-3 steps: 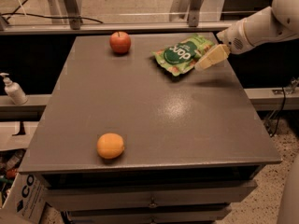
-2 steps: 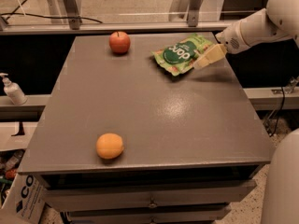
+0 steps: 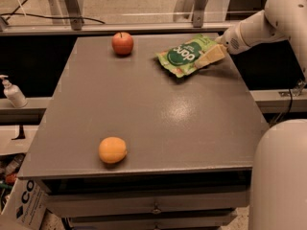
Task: Pick green rice chip bag
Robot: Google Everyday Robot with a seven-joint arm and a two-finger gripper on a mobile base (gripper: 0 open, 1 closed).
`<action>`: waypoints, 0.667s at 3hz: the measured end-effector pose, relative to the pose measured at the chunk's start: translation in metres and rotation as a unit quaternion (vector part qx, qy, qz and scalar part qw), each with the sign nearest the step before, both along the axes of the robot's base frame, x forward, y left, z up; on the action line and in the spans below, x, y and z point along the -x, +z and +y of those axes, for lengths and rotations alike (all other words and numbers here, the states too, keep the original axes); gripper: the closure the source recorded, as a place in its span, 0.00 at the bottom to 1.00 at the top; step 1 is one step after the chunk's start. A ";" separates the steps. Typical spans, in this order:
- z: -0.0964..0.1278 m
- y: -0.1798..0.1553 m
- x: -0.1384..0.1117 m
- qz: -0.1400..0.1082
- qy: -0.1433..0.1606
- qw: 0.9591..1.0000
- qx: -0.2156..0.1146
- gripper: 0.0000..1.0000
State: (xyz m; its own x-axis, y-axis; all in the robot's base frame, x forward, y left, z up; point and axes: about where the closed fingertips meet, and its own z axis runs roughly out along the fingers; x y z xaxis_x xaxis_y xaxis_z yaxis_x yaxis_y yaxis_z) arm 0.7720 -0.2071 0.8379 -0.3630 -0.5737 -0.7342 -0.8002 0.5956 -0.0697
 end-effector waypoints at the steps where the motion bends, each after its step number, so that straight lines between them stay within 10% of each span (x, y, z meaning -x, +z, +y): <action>1: 0.001 -0.007 -0.003 0.007 0.001 1.000 0.001 0.42; 2: 0.000 -0.013 -0.001 0.013 0.002 1.000 0.003 0.64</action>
Offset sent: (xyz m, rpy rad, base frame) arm -0.0020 -0.0094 -0.0136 -0.0109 0.0334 -0.0063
